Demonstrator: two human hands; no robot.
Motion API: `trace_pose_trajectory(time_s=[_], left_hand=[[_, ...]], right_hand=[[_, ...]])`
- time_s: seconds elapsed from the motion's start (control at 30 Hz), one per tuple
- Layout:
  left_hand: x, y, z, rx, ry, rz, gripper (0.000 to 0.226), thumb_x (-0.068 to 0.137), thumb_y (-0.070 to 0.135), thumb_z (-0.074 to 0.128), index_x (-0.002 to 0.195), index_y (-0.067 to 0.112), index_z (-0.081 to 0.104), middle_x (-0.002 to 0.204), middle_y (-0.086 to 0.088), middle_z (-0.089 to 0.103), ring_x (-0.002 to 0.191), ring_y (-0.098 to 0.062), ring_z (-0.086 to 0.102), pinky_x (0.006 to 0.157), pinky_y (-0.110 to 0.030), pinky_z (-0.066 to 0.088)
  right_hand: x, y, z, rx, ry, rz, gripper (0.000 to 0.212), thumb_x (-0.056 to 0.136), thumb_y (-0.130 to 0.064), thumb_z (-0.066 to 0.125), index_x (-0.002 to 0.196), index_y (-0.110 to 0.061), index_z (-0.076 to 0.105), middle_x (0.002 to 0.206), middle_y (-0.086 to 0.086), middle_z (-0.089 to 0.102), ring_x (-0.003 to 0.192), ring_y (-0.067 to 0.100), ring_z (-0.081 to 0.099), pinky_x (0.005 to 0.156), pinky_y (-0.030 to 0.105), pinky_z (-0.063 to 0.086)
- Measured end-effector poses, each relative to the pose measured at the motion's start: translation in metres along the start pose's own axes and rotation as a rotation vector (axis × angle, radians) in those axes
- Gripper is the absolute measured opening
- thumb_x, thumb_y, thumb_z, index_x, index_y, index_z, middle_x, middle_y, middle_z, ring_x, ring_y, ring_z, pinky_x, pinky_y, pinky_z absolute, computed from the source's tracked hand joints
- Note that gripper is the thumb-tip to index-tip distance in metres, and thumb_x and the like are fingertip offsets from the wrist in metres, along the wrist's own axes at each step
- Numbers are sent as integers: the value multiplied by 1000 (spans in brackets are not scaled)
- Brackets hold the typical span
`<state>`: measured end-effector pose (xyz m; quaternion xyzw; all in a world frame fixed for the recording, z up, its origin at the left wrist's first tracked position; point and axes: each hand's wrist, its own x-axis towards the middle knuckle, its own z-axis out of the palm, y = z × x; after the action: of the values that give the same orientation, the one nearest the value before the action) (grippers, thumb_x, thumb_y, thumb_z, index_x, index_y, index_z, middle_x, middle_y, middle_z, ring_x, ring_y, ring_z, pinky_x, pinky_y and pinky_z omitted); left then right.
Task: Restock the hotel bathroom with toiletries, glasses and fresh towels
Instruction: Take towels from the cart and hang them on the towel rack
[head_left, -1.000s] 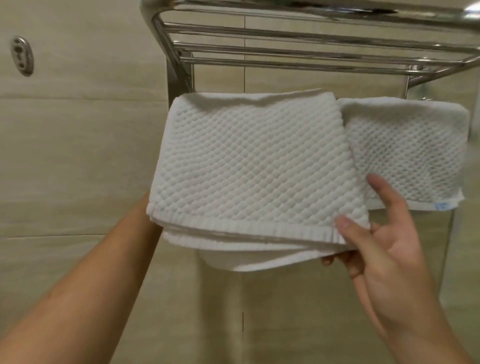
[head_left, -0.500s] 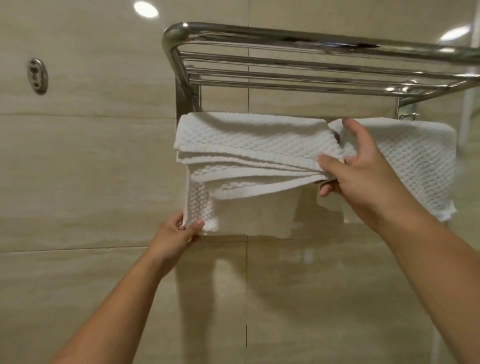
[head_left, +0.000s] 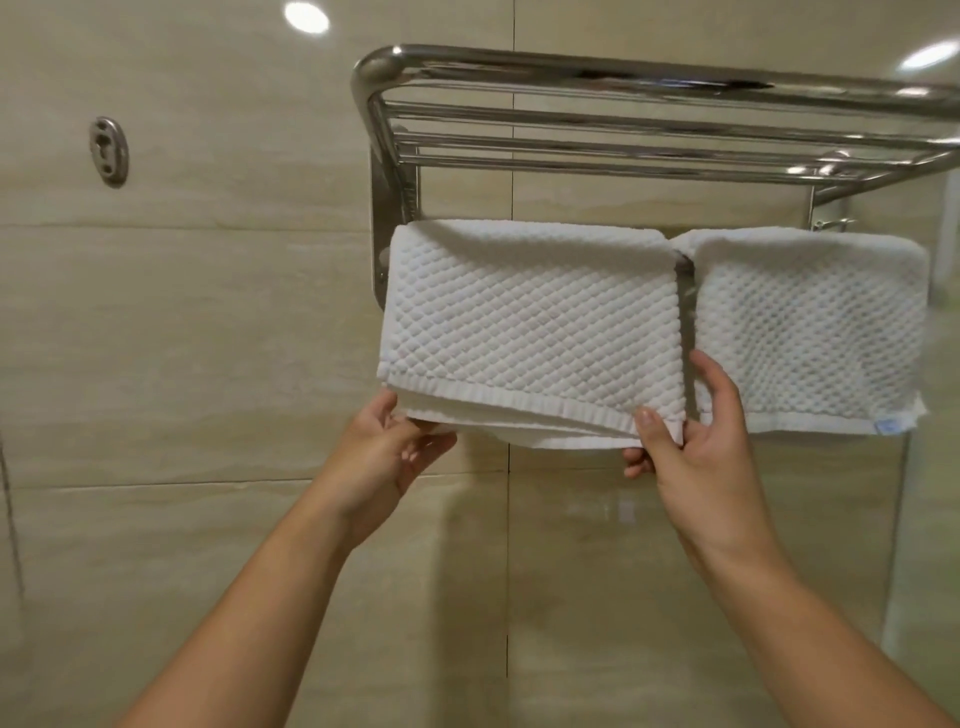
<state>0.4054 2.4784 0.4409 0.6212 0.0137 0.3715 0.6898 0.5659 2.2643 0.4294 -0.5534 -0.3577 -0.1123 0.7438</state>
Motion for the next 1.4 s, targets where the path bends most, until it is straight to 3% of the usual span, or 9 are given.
trace_pose_trajectory(time_s=[0.13,0.23,0.33,0.5,0.67,0.9,1.1,1.3,1.4], left_hand=[[-5,8,7,25,26,38,46,100,-11,52,142,7,51,69,6,72,68,-5,71,110,-44,49],[-7,13,2,-41,11,72,54,104,-3,48,150,23,45,128,-2,73,115,-22,72,107,-47,54],[-6,20,-4,-169,-37,55,48,106,18,34,153,25,46,145,-4,63,130,-31,63,107,-55,49],[2,38,8,166,-61,15,64,94,71,40,146,36,52,138,6,68,124,-20,68,102,-48,55],[9,41,20,211,5,-76,46,96,62,54,128,30,64,119,9,77,111,-13,74,101,-46,57],[2,29,18,334,211,-14,54,87,75,56,129,41,63,124,20,71,123,-11,64,103,-45,56],[-19,12,21,128,242,-362,93,71,90,56,143,31,53,134,-8,61,117,-30,67,85,-60,61],[-21,19,32,-129,82,-369,85,80,84,56,144,28,51,124,-12,75,113,-30,74,97,-60,57],[-20,22,37,-159,220,-202,58,93,56,66,139,21,58,119,-5,78,113,-25,73,101,-44,56]], right_hand=[[7,15,8,66,40,78,54,101,-12,65,144,-31,40,102,1,76,69,14,72,63,26,59],[14,20,12,178,73,202,36,101,-14,67,134,-17,54,106,7,76,70,13,70,58,26,56],[14,16,17,376,30,374,27,100,-20,68,124,-10,61,116,12,69,68,12,69,52,25,55],[15,5,22,537,10,517,60,86,-32,81,132,-10,49,124,10,69,67,14,72,53,26,57],[18,7,22,589,-72,542,31,91,-22,75,116,-11,61,109,7,77,77,18,74,62,26,60],[22,19,13,642,-202,635,55,92,-42,68,135,-9,55,115,14,72,95,25,76,67,33,60],[16,21,19,677,-270,646,35,96,-44,60,116,-16,64,79,1,70,66,11,69,54,26,57],[17,27,18,657,-240,586,39,100,-39,60,129,-13,59,75,0,71,60,10,66,52,26,57],[16,27,16,632,-236,565,39,101,-38,60,129,-12,59,77,1,73,62,11,68,54,27,59]])
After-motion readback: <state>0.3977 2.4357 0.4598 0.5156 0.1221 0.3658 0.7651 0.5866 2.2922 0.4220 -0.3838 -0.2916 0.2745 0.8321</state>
